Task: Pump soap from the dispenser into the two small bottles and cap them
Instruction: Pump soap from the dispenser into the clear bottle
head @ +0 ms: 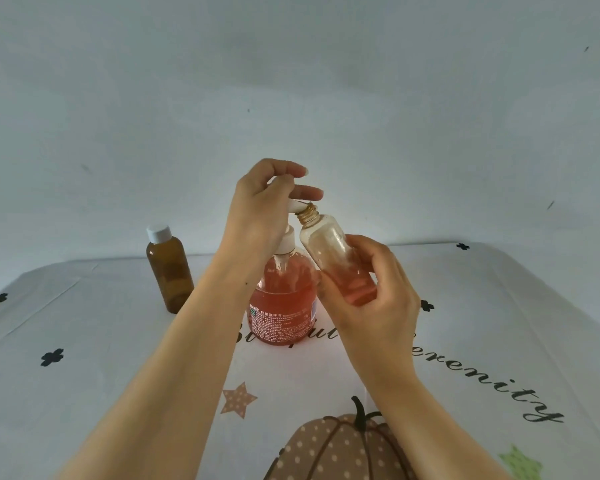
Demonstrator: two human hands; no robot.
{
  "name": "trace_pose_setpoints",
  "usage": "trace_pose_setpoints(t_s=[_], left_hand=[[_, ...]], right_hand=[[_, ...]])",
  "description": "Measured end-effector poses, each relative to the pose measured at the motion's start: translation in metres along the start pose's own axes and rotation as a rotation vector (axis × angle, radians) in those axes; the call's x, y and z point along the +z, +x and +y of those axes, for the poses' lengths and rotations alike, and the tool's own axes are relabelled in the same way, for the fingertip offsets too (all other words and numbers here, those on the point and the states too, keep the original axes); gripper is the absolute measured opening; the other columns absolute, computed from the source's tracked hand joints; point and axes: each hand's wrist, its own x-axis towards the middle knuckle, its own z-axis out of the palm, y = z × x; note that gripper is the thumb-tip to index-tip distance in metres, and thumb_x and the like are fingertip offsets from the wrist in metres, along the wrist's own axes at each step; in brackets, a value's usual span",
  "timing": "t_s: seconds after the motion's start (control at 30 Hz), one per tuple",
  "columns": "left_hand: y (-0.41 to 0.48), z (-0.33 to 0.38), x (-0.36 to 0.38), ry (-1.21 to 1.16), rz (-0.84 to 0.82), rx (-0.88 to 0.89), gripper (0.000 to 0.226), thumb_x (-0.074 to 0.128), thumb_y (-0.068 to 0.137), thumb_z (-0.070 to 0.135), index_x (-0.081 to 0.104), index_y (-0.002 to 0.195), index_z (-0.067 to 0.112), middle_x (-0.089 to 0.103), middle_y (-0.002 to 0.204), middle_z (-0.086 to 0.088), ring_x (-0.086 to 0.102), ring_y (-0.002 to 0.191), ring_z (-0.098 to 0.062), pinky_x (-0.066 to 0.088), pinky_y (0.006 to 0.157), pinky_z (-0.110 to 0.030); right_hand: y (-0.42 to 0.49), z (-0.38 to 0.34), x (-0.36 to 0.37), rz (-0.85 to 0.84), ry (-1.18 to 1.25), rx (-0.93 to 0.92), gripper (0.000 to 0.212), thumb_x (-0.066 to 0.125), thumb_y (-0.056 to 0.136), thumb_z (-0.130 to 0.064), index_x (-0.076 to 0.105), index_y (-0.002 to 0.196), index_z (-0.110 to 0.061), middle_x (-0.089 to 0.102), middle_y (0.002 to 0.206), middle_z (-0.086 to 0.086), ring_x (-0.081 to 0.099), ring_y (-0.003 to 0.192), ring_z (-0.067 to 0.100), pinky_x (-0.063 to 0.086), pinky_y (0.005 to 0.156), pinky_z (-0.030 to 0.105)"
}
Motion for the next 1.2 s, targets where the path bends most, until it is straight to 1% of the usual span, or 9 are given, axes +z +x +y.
trace_pose_setpoints(t_s=[0.13,0.23,0.37,0.47,0.63,0.77,0.83,1.03,1.2], left_hand=[[0.001,-0.002,0.000,-0.011,0.009,-0.018,0.028,0.037,0.093,0.006,0.060,0.102,0.018,0.075,0.082,-0.002,0.069,0.092,-0.033,0.051,0.086,-0.056],[-0.001,-0.001,0.000,0.031,-0.035,-0.025,0.037,0.033,0.088,0.000,0.060,0.104,0.020,0.075,0.084,-0.001,0.069,0.089,-0.031,0.054,0.078,-0.053],[-0.002,-0.004,0.000,0.143,-0.083,0.006,0.040,0.031,0.087,-0.001,0.063,0.101,0.019,0.075,0.088,-0.001,0.066,0.067,-0.032,0.043,0.047,-0.028],[-0.002,-0.008,0.001,0.185,-0.100,0.003,0.038,0.031,0.088,0.000,0.064,0.095,0.016,0.074,0.089,-0.002,0.054,0.053,-0.022,0.034,0.036,-0.020],[-0.004,-0.005,0.002,0.197,-0.050,0.018,0.034,0.032,0.088,0.001,0.063,0.086,0.014,0.074,0.083,0.000,0.054,0.046,-0.003,0.039,0.043,-0.021],[-0.003,0.004,-0.002,0.080,-0.070,-0.037,0.024,0.038,0.094,0.008,0.061,0.091,0.015,0.075,0.082,-0.004,0.065,0.065,-0.013,0.051,0.074,-0.039],[-0.004,0.005,-0.002,0.089,-0.060,-0.026,0.021,0.042,0.097,0.014,0.062,0.093,0.014,0.075,0.082,-0.003,0.067,0.069,-0.015,0.053,0.080,-0.046],[-0.003,0.002,0.000,0.095,-0.032,-0.010,0.028,0.039,0.090,0.004,0.065,0.089,0.014,0.075,0.079,-0.003,0.067,0.068,-0.015,0.054,0.078,-0.047],[-0.003,0.000,0.002,0.088,-0.022,-0.005,0.032,0.036,0.087,0.002,0.061,0.103,0.016,0.075,0.081,-0.003,0.066,0.070,-0.018,0.053,0.069,-0.039]], right_hand=[[0.001,0.001,0.000,0.013,-0.010,-0.008,0.045,0.086,0.075,-0.024,0.064,0.114,-0.021,0.065,0.102,-0.008,0.060,0.092,-0.002,0.044,0.074,0.003],[0.000,0.000,-0.002,-0.007,0.007,0.021,0.043,0.084,0.074,-0.027,0.061,0.110,-0.030,0.064,0.100,-0.011,0.060,0.091,-0.003,0.044,0.072,0.003],[-0.001,0.000,-0.002,-0.031,-0.004,0.068,0.041,0.085,0.074,-0.027,0.058,0.105,-0.034,0.064,0.097,-0.012,0.061,0.088,0.004,0.044,0.072,0.005],[-0.003,0.002,-0.001,-0.042,-0.018,0.087,0.038,0.084,0.074,-0.024,0.060,0.103,-0.032,0.065,0.096,-0.012,0.060,0.088,0.003,0.044,0.072,0.006],[0.000,0.001,-0.001,-0.025,-0.028,0.067,0.038,0.084,0.074,-0.025,0.063,0.105,-0.025,0.065,0.095,-0.011,0.059,0.088,0.000,0.042,0.072,0.004],[-0.001,-0.003,0.001,-0.014,-0.022,0.045,0.042,0.080,0.075,-0.039,0.061,0.111,-0.029,0.064,0.098,-0.011,0.061,0.088,0.003,0.044,0.073,0.006],[-0.001,-0.004,0.002,-0.004,-0.043,0.030,0.044,0.076,0.074,-0.044,0.061,0.113,-0.031,0.064,0.098,-0.012,0.061,0.088,0.003,0.043,0.074,0.006],[0.000,-0.003,0.002,0.003,-0.061,0.025,0.045,0.075,0.075,-0.047,0.061,0.115,-0.030,0.064,0.099,-0.010,0.062,0.090,0.005,0.050,0.074,0.018],[0.000,-0.003,0.003,0.008,-0.051,0.021,0.046,0.074,0.076,-0.048,0.061,0.115,-0.028,0.065,0.099,-0.009,0.063,0.089,0.007,0.052,0.074,0.021]])
